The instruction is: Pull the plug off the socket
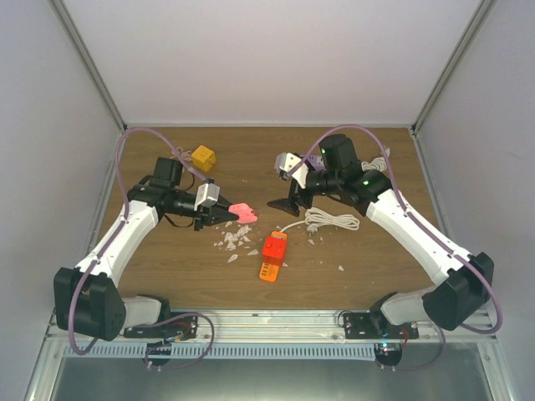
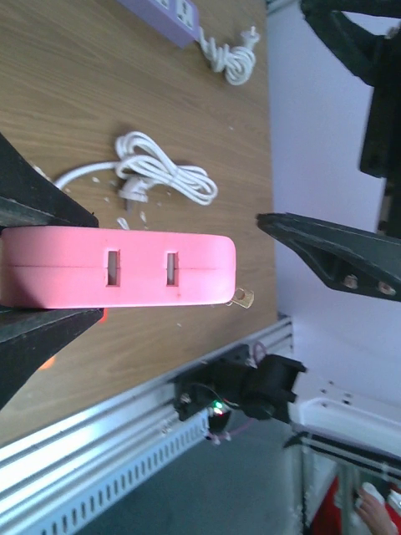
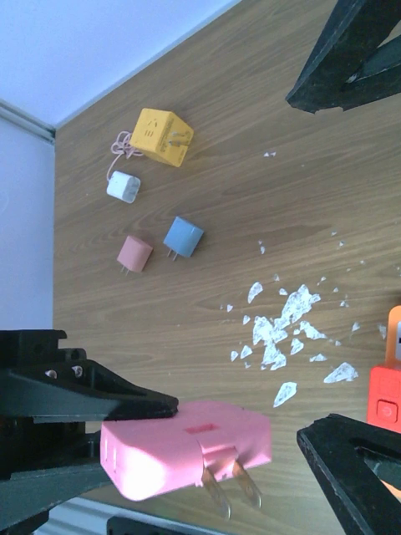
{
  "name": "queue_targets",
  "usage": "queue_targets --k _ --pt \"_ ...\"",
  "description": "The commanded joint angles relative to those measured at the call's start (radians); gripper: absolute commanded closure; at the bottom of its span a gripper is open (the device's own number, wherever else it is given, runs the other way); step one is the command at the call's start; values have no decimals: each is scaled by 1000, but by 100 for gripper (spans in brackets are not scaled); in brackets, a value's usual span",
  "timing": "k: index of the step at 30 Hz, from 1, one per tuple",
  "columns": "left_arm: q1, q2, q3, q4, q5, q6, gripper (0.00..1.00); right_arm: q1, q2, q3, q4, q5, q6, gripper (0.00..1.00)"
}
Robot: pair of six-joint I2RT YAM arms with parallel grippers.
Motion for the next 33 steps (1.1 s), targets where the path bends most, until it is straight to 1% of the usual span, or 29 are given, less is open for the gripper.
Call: queue_targets --k 1,7,10,16,27,33 --pt "-3 -42 7 11 126 -69 92 -9 16 27 -4 -65 38 0" --pt "-16 -78 -53 128 122 -177 93 -4 27 39 -13 -144 47 0" --pt "-22 -82 -65 157 118 -205 93 7 28 39 -18 -151 40 0" --pt "-37 -72 -63 166 103 -212 93 27 37 45 -20 -175 41 0" --pt "-53 -67 -62 188 93 -240 93 83 62 53 -34 -175 29 1" --pt "-55 -63 -63 198 89 -254 93 104 71 45 -33 -183 24 6"
